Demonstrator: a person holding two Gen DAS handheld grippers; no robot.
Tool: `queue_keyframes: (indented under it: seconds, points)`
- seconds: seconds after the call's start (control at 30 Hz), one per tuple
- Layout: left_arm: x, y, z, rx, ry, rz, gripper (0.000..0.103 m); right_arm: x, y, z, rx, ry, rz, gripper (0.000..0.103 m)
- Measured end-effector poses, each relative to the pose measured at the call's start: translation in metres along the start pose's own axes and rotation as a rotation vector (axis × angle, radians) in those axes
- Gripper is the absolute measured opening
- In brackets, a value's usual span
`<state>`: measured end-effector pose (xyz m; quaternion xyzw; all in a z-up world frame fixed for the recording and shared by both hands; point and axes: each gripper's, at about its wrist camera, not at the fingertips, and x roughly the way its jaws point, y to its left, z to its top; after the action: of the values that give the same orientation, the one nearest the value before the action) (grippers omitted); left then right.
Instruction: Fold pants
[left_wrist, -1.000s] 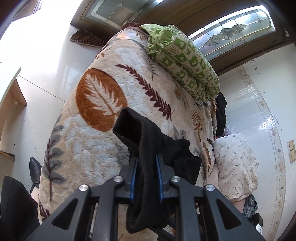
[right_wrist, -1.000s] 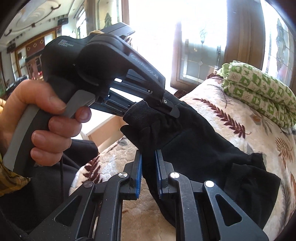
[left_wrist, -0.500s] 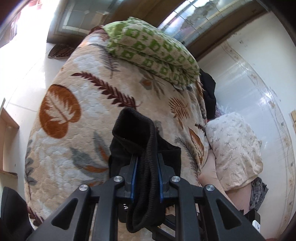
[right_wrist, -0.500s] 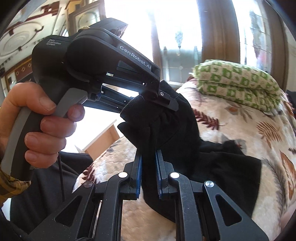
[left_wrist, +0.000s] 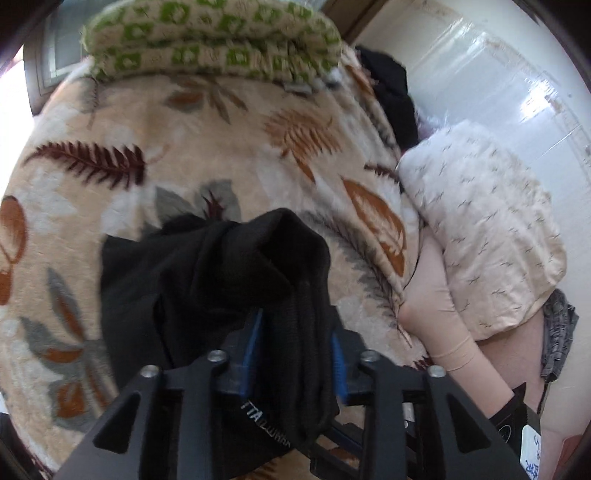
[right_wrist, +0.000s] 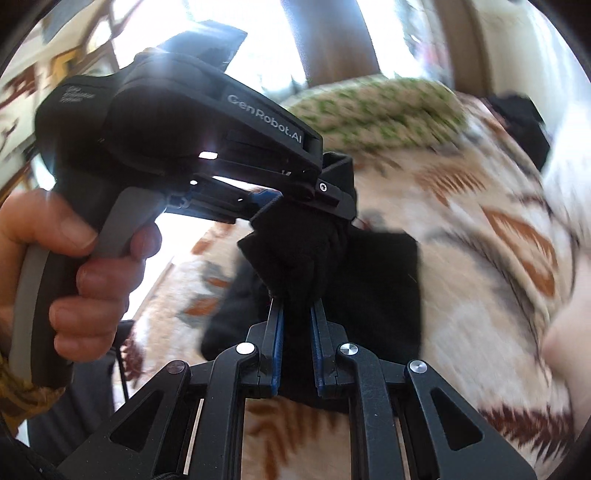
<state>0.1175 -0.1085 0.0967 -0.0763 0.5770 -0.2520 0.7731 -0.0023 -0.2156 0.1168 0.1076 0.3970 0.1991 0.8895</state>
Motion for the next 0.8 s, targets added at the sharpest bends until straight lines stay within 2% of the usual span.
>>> queue_keyframes:
  seconds: [0.03, 0.1, 0.17, 0.27, 0.3, 0.37, 0.47, 0.5, 0.57, 0.6, 0.63, 0.7, 0.8]
  points:
    - [0.014, -0.002, -0.001, -0.005, 0.026, 0.003, 0.049, 0.006, -0.011, -0.004, 0.032, 0.023, -0.014, 0.012]
    - [0.029, -0.005, -0.005, -0.003, 0.047, 0.003, 0.049, 0.013, -0.026, -0.010, 0.070, 0.048, -0.035, 0.012]
    - [0.028, -0.006, -0.008, 0.001, 0.034, -0.019, 0.049, 0.020, -0.036, -0.016, 0.081, 0.074, -0.061, 0.012]
    - [0.006, 0.000, -0.003, -0.027, -0.033, -0.070, 0.050, 0.029, -0.054, -0.023, 0.158, 0.106, -0.045, 0.012]
    - [-0.004, 0.003, -0.002, -0.031, -0.064, -0.070, 0.056, 0.030, -0.058, -0.024, 0.180, 0.112, -0.035, 0.012]
    - [-0.027, 0.012, -0.001, -0.036, -0.125, -0.047, 0.065, 0.029, -0.059, -0.022, 0.193, 0.111, -0.026, 0.012]
    - [-0.052, 0.030, -0.008, -0.038, -0.169, -0.003, 0.066, 0.020, -0.065, -0.017, 0.235, 0.106, -0.021, 0.014]
    - [-0.057, 0.036, -0.013, -0.042, -0.176, 0.010, 0.066, 0.016, -0.069, -0.018, 0.265, 0.110, -0.025, 0.017]
    - [-0.062, 0.052, -0.026, -0.051, -0.174, 0.032, 0.066, 0.004, -0.080, -0.018, 0.354, 0.099, -0.027, 0.048]
    - [-0.062, 0.058, -0.033, -0.054, -0.171, 0.044, 0.066, -0.007, -0.086, -0.017, 0.399, 0.070, -0.026, 0.054]
    - [-0.062, 0.064, -0.040, -0.060, -0.169, 0.059, 0.066, -0.015, -0.090, -0.016, 0.419, 0.045, -0.029, 0.058]
    - [-0.052, 0.073, -0.050, -0.077, -0.155, 0.066, 0.066, -0.025, -0.095, -0.007, 0.431, -0.002, -0.017, 0.061]
    - [-0.033, 0.083, -0.059, -0.117, -0.120, 0.055, 0.066, -0.012, -0.096, 0.004, 0.441, 0.016, 0.066, 0.064]
